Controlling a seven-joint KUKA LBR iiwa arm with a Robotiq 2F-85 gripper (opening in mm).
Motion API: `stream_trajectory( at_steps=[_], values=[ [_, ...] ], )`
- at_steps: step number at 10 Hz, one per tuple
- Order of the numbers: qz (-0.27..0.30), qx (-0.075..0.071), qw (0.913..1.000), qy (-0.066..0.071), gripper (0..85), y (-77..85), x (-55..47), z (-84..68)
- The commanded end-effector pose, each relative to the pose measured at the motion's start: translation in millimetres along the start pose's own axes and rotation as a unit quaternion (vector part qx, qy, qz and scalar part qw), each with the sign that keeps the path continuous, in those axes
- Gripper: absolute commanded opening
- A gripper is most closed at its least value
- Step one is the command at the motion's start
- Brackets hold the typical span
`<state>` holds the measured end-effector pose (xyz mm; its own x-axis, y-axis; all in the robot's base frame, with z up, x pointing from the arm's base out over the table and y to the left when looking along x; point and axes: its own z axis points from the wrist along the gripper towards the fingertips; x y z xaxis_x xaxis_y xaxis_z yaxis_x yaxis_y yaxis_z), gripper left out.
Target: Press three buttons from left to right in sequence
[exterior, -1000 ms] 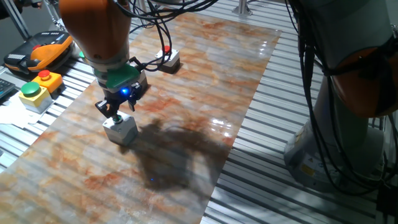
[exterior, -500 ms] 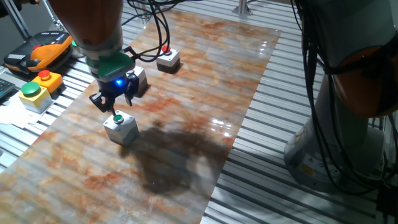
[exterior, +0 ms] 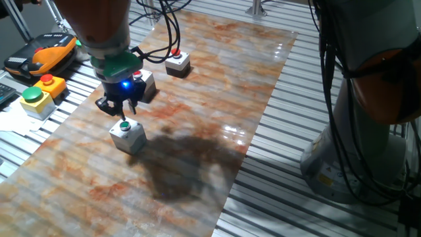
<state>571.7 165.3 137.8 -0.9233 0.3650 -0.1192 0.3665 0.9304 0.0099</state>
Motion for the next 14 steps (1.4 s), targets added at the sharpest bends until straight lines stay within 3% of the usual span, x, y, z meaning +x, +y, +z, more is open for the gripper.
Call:
stream_trajectory(
  at_steps=[1, 4, 5, 6, 8, 12, 14],
  values=[
    [-0.002, 0.000, 1.0000, 0.001, 17.0, -0.4, 0.0, -0.3],
    [-0.023, -0.007, 0.9997, 0.010, 17.0, -12.3, -3.4, -10.8],
    [-0.030, -0.018, 0.9993, 0.015, 17.0, -18.1, -5.9, -15.7],
    [-0.040, -0.027, 0.9986, 0.021, 0.0, -21.7, -8.1, -19.2],
    [-0.038, -0.016, 0.9991, 0.010, 0.0, -23.3, -6.7, -23.4],
    [-0.040, -0.026, 0.9988, 0.008, 0.0, -37.2, -4.3, -38.8],
    [-0.039, -0.026, 0.9989, 0.000, 0.0, -37.3, -4.5, -39.2]
  ],
)
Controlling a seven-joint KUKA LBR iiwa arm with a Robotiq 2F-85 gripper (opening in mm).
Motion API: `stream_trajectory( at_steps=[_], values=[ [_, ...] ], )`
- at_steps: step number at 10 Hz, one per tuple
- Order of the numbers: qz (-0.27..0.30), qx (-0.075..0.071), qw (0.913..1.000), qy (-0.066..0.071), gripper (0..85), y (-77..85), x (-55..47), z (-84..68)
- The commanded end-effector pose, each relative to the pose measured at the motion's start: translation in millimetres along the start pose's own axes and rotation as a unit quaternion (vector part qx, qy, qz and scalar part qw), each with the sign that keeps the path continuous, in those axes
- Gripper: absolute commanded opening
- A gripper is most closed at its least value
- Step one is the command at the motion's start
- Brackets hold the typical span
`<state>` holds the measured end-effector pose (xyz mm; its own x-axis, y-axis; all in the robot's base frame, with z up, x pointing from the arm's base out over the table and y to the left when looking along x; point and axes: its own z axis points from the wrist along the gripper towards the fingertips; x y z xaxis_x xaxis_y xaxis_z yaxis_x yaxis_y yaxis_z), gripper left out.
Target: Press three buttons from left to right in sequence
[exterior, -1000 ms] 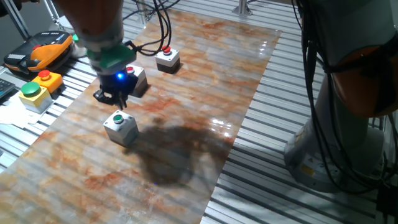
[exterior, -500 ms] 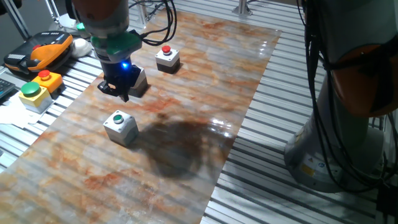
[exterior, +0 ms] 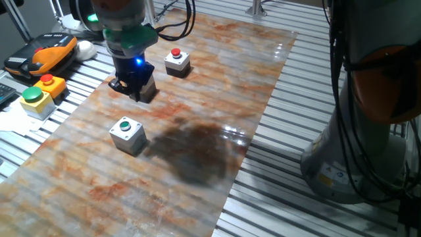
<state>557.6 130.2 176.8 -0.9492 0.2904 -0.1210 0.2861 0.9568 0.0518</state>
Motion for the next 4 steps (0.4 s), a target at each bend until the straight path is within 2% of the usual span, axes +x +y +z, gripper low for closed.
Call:
stream_trajectory(
  at_steps=[1, 4],
  values=[
    [0.002, 0.005, 1.0000, -0.006, 0.0, -0.5, -0.2, -0.4],
    [0.006, 0.009, 0.9999, -0.007, 0.0, -0.4, -0.7, 0.4]
  ],
)
